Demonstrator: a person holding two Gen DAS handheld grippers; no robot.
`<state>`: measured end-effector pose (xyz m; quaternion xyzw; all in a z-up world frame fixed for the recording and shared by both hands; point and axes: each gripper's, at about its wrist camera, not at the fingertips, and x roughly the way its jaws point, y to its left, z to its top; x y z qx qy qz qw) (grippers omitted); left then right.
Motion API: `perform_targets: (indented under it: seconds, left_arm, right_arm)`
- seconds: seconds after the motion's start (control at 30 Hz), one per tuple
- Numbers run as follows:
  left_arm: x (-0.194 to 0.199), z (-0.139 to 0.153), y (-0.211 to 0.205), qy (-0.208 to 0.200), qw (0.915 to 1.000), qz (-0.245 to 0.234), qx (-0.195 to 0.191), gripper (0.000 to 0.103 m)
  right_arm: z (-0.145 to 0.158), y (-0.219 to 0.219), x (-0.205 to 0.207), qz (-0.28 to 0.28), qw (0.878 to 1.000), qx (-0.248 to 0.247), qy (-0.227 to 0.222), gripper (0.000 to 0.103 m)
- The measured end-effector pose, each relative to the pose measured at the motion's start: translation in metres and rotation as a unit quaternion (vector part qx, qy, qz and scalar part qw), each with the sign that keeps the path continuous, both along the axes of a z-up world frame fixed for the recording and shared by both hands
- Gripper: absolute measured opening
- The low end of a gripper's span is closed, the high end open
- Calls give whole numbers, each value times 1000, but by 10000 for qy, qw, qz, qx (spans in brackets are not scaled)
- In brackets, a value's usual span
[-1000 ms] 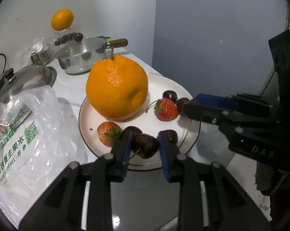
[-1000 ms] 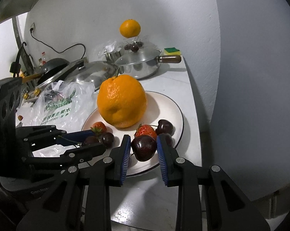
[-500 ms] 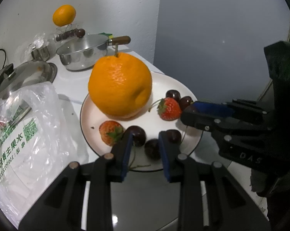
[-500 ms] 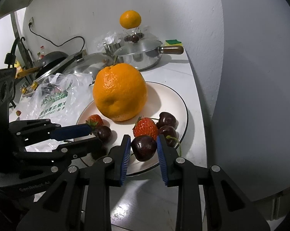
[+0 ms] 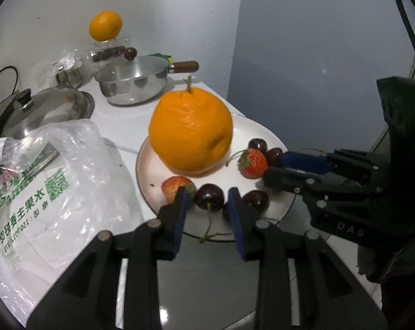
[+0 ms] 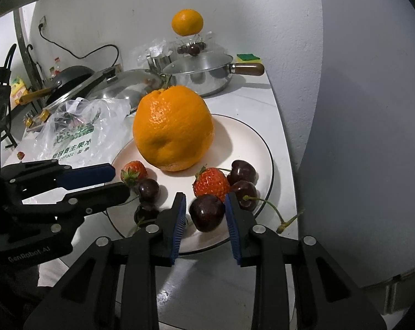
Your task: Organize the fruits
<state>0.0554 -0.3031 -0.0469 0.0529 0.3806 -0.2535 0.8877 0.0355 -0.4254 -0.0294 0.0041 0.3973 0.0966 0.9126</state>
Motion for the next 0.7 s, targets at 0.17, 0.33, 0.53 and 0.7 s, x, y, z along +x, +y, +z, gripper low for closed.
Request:
perform_targets:
  seconds: [0.17,0.33,0.53,0.7]
  left_arm:
    - [-4,6,11,-68,9999,77,-75,32]
    - [-6,10,22,-109,9997,164,-132,34]
    - [-9,20,46,-218,9985,354,-347,61]
    - [-14,30,65,-321,9977,437,-397,61]
  right_arm:
    - [5,4,0,-75,9999,-85,-30,39]
    - [12,11,-3,-101,9998,-160,-109,39]
    - [23,25,-6,-121,9993,-271,-217,39]
    - [33,39,-8,-133,9988,-349,-322,39]
